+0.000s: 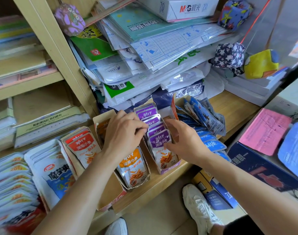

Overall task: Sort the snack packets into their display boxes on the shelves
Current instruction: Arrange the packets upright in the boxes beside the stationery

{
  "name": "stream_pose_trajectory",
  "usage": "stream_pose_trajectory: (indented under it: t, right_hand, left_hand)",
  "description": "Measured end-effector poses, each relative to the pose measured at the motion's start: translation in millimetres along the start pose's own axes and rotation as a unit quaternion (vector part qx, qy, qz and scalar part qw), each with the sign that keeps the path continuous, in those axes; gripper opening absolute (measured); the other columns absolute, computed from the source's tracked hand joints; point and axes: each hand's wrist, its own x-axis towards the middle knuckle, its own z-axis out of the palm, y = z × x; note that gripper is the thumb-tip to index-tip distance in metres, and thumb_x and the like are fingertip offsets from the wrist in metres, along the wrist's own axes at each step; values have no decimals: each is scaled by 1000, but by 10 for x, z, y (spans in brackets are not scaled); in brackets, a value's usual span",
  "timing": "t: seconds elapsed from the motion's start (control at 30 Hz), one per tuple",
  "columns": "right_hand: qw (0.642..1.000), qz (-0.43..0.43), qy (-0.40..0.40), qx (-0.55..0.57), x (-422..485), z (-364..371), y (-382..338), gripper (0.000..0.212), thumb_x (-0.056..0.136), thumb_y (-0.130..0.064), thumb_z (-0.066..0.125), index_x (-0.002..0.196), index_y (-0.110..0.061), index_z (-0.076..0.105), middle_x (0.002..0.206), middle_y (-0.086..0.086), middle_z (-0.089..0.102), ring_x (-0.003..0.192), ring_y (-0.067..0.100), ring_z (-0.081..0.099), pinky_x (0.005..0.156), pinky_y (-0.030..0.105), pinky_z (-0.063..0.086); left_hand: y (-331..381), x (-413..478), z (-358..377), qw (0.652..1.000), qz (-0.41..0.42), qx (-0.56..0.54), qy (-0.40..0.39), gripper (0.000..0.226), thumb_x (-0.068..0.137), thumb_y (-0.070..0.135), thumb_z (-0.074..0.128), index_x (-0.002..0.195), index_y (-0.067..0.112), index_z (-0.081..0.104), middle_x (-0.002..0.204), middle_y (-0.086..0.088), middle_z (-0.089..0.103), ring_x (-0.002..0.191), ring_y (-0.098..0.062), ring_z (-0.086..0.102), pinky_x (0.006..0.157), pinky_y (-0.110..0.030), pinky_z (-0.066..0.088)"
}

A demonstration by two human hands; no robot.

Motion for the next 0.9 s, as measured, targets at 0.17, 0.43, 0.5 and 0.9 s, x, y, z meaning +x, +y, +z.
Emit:
stream_pose_trajectory:
  t: [0.17,0.43,0.5,0.9]
  right_hand:
    - [1000,-5,-9,-4,4,-11,-8,63,83,-21,79,138,-23,51,124,-6,59,109,9,61,90,33,58]
    - [999,-18,-46,-2,-38,-2,-1,62,91,-23,72,147,-22,46,135,-2,53,123,13,54,91,36,58]
    - [999,-10,-53,-2,-31,-3,1,66,91,-25,72,149,-28,43,136,-4,52,124,10,54,88,32,60]
    - [999,-27,-30,19,-37,-14,-17,56,89,-18,72,139,-26,49,124,-7,62,110,9,61,90,39,58]
  left_hand:
    - [-49,13,-23,1000,-2,-12,29,24,94,23,66,116,22,76,103,3,63,97,-8,38,84,-26,37]
    - [-16,-79,-59,999,18,2,-38,64,75,76,63,120,31,70,119,12,61,109,-8,41,90,-25,30]
    - [-9,-90,-35,999,13,17,-31,58,76,69,71,120,32,71,120,11,61,110,-11,43,91,-26,27]
    - [26,-71,-83,999,12,9,-36,52,82,62,69,124,31,70,119,11,60,108,-9,38,90,-26,26]
